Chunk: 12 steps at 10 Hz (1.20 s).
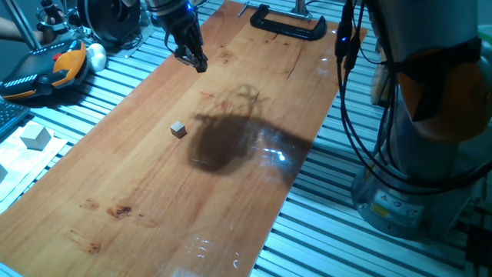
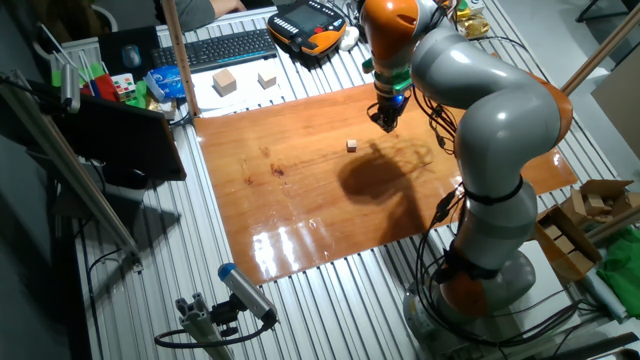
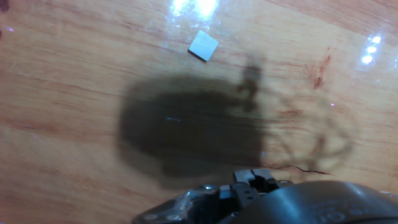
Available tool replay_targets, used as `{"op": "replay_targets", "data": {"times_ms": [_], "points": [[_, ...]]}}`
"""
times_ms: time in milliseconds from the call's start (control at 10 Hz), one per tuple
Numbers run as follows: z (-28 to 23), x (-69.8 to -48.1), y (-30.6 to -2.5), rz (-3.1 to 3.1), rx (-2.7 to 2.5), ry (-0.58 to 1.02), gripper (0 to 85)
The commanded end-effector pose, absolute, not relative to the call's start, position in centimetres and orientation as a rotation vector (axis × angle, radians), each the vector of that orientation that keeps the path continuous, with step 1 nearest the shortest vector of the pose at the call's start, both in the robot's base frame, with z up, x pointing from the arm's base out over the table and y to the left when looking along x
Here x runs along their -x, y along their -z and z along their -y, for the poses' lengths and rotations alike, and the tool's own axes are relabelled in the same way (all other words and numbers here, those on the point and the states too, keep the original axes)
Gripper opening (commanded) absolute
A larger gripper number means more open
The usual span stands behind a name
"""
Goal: Approach and touch the side of the small block
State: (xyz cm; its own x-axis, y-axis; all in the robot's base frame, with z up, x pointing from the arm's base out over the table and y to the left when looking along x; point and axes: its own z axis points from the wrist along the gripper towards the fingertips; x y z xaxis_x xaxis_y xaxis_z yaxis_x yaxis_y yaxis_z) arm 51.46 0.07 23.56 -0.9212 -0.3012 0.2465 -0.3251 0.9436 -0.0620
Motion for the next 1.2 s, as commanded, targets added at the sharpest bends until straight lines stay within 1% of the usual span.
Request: {"op": "replay_targets", "data": {"times_ms": [0,400,500,700,800,900,1100], "points": [[-0.07,-51.46,-23.56,2.867,-0.455,-0.149,0.7],[-0.07,-51.46,-23.56,2.894,-0.383,-0.146,0.7],[-0.07,-51.46,-23.56,2.961,-0.404,-0.113,0.7],[-0.07,-51.46,-23.56,2.923,-0.404,0.052,0.7],[-0.07,-51.46,-23.56,2.918,-0.397,0.099,0.7],[-0.07,-51.46,-23.56,2.935,-0.367,0.124,0.7],[-0.07,-51.46,-23.56,2.919,-0.356,0.118,0.7]]}}
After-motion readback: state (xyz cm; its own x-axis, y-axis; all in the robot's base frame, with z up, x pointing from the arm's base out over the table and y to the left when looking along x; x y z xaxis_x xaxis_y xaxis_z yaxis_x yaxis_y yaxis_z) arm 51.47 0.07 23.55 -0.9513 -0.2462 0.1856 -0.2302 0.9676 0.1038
